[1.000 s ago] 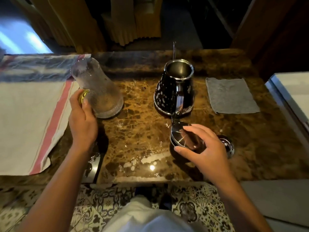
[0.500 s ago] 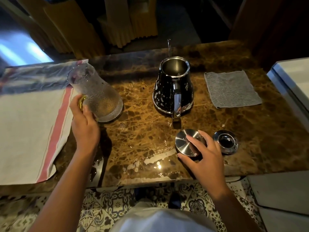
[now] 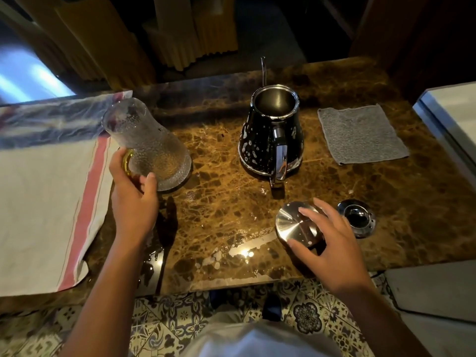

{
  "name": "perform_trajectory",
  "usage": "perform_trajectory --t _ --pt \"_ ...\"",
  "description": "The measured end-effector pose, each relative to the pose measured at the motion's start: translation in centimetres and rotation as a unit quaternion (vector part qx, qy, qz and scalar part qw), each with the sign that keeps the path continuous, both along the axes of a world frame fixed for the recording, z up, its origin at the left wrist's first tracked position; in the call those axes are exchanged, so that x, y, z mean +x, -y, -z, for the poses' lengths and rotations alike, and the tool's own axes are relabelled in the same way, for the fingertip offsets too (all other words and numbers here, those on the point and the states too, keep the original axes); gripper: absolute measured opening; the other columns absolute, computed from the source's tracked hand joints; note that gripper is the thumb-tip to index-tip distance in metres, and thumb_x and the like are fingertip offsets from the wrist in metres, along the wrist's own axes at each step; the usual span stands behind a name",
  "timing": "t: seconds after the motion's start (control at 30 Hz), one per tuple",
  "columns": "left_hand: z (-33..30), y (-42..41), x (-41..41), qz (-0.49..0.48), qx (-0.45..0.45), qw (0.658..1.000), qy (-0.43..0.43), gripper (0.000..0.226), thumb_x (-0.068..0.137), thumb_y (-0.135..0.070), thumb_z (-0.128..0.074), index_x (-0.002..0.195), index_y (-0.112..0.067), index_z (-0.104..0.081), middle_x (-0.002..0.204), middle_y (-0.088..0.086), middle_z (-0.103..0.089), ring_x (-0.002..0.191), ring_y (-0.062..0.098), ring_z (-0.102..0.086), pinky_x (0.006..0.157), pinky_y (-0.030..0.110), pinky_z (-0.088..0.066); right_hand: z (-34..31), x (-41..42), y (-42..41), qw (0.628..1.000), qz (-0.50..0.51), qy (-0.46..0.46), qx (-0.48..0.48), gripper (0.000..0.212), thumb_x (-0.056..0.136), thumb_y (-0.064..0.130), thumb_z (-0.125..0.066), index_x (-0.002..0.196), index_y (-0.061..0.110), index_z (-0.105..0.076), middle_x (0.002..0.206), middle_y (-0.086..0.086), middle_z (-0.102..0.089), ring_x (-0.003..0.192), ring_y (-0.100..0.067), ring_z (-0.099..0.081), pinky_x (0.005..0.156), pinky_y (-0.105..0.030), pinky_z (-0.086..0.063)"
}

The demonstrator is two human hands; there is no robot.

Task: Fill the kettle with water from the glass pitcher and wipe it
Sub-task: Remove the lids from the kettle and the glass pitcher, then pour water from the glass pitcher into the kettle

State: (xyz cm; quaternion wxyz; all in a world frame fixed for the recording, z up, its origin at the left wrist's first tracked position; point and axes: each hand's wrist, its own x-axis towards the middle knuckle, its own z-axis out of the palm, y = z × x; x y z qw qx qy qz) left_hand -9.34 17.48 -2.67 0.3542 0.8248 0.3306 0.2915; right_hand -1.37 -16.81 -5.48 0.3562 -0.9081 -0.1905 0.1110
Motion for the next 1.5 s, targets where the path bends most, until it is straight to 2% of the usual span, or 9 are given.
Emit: perform_trajectory --t 0.23,0.33,0.47,0.63,0.77,0.83,0.97,1.2,1.5 --pt "0.1 0.1 0.2 0.0 0.004 1.0 0.004 0.061 0.102 -0.017 -0.055 0.15 -0.037 -0.023 0.087 -0.018 -0.049 0.085 0.026 -0.063 0.072 0.037 -0.051 -4.2 2.5 -1.4 0.996 -0.013 0.048 0.072 0.057 0.094 0.047 -0.07 0.147 0.039 -0.051 0.161 0.023 -0.031 0.145 0.002 -0.027 0.108 -0.024 -0.025" --pt "-0.1 0.1 0.1 0.001 0.01 1.0 0.005 0.061 0.103 -0.016 -0.055 0.151 -0.036 -0.023 0.089 -0.022 -0.046 0.085 0.023 -0.063 0.074 0.037 -0.051 -5.2 3.9 -3.3 0.993 -0.02 0.058 0.096 0.056 0.095 0.044 -0.07 0.147 0.034 -0.051 0.157 0.023 -0.035 0.144 0.002 -0.029 0.105 -0.014 -0.021" --pt "-0.3 0.2 0.0 -0.003 0.005 1.0 0.004 0.06 0.104 -0.017 -0.054 0.151 -0.036 -0.023 0.088 -0.025 -0.045 0.082 0.013 -0.061 0.079 0.046 -0.052 -5.6 5.3 -5.9 0.99 -0.021 0.045 0.135 0.048 0.097 0.045 -0.064 0.142 0.03 -0.054 0.146 0.02 -0.047 0.139 -0.003 -0.041 0.107 -0.025 -0.032" --pt "-0.5 0.2 0.0 -0.011 0.002 1.0 0.001 0.058 0.104 -0.018 -0.053 0.151 -0.035 -0.023 0.09 -0.028 -0.044 0.079 0.007 -0.058 0.082 0.043 -0.05 -6.2 6.9 -8.6 0.971 0.022 -0.071 0.226 0.019 0.103 0.043 -0.058 0.11 0.029 -0.068 0.105 0.008 -0.073 0.097 -0.002 -0.067 0.088 -0.035 -0.055" --pt "-0.7 0.1 0.1 -0.015 -0.01 1.0 0.008 0.045 0.108 -0.033 -0.044 0.149 -0.037 -0.025 0.109 -0.015 -0.054 0.099 0.022 -0.063 0.086 0.045 -0.053 -5.5 8.2 -10.4 0.934 0.059 -0.187 0.299 0.046 0.101 0.059 -0.048 0.09 0.02 -0.072 0.083 -0.002 -0.077 0.085 -0.018 -0.072 0.096 -0.047 -0.054" --pt "-0.6 0.1 0.2 -0.021 -0.022 0.999 0.027 0.036 0.11 -0.043 -0.032 0.146 -0.038 -0.029 0.11 -0.014 -0.055 0.093 0.016 -0.062 0.083 0.039 -0.051 -5.0 8.6 -11.1 0.913 0.052 -0.225 0.336 0.053 0.102 0.058 -0.047 0.074 0.016 -0.064 0.063 -0.006 -0.064 0.065 -0.02 -0.063 0.082 -0.042 -0.052" --pt "-0.1 0.4 1.1 -0.094 -0.117 0.985 0.088 0.048 0.107 -0.055 -0.021 0.119 -0.022 -0.053 0.076 0.002 -0.059 0.065 0.017 -0.055 0.067 0.039 -0.045 -4.8 8.8 -12.2 0.894 0.061 -0.229 0.381 0.05 0.096 0.05 -0.05 0.057 0.018 -0.047 0.049 -0.001 -0.037 0.044 -0.016 -0.034 0.049 -0.031 -0.027" --pt "-0.7 -0.6 1.8 -0.099 -0.241 0.959 0.114 0.051 0.099 -0.051 -0.032 0.06 -0.025 -0.054 0.058 0.003 -0.047 0.058 0.025 -0.042 0.061 0.042 -0.035 -4.5 8.6 -13.1 0.895 0.099 -0.218 0.376 0.048 0.094 0.044 -0.055 0.054 0.021 -0.046 0.048 0.001 -0.036 0.045 -0.015 -0.032 0.046 -0.028 -0.025" --pt "0.0 -4.2 0.5 0.077 -0.361 0.923 0.11 0.055 0.102 -0.044 -0.033 0.052 -0.024 -0.046 0.046 -0.001 -0.036 0.045 0.021 -0.032 0.051 0.036 -0.031 -5.6 7.2 -15.1 0.882 0.151 -0.232 0.383 0.037 0.083 0.03 -0.054 0.049 0.019 -0.046 0.048 -0.004 -0.034 0.04 -0.019 -0.031 0.049 -0.034 -0.029"
